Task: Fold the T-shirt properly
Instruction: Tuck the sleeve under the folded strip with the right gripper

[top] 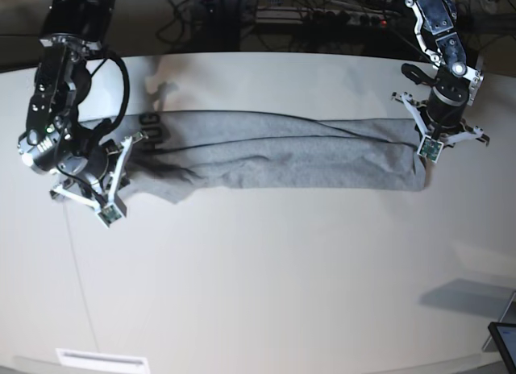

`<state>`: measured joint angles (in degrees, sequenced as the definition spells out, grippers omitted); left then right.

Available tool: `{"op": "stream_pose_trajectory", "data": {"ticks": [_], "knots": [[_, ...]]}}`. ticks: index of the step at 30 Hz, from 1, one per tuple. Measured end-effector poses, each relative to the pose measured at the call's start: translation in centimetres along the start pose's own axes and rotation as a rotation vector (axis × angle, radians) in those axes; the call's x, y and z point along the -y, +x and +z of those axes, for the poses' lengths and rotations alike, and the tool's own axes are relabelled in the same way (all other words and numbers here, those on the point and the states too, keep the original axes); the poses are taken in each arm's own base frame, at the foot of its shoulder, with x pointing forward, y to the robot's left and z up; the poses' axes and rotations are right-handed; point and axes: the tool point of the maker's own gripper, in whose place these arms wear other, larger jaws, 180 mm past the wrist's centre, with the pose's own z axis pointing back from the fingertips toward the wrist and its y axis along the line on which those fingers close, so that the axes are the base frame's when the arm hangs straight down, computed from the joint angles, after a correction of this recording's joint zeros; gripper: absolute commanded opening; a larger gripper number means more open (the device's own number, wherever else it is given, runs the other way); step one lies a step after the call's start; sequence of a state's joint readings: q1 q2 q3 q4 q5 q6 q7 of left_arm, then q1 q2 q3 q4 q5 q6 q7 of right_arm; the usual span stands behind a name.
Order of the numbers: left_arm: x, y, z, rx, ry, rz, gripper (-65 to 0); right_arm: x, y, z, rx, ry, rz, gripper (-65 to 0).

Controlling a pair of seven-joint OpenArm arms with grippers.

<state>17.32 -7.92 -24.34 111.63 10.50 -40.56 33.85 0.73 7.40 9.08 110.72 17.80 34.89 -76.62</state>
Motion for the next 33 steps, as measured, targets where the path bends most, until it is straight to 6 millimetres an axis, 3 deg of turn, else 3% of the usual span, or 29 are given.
{"op": "stream_pose_trajectory", "data": {"ticks": [12,27,29,33], "knots": [[0.0,0.0,0.0,0.000,0.000,0.000,-64.8,-0.4,-4.6,0.3,-0.082,0.003,-0.060,-64.9],[0.2,-0.3,0.1,-0.007,-0.005,-0.001,-64.8,-0.3,-4.4,0.3,-0.066,0.000,-0.059,-63.1],[0.2,-0.3,0.1,-0.008,-0.005,-0.001,-64.7,-0.3,-4.4,0.3,-0.065,-0.001,-0.059,-57.3],[0.2,-0.3,0.1,-0.007,-0.006,-0.001,-64.7,-0.3,-4.4,0.3,-0.063,-0.004,-0.059,-35.1]]}}
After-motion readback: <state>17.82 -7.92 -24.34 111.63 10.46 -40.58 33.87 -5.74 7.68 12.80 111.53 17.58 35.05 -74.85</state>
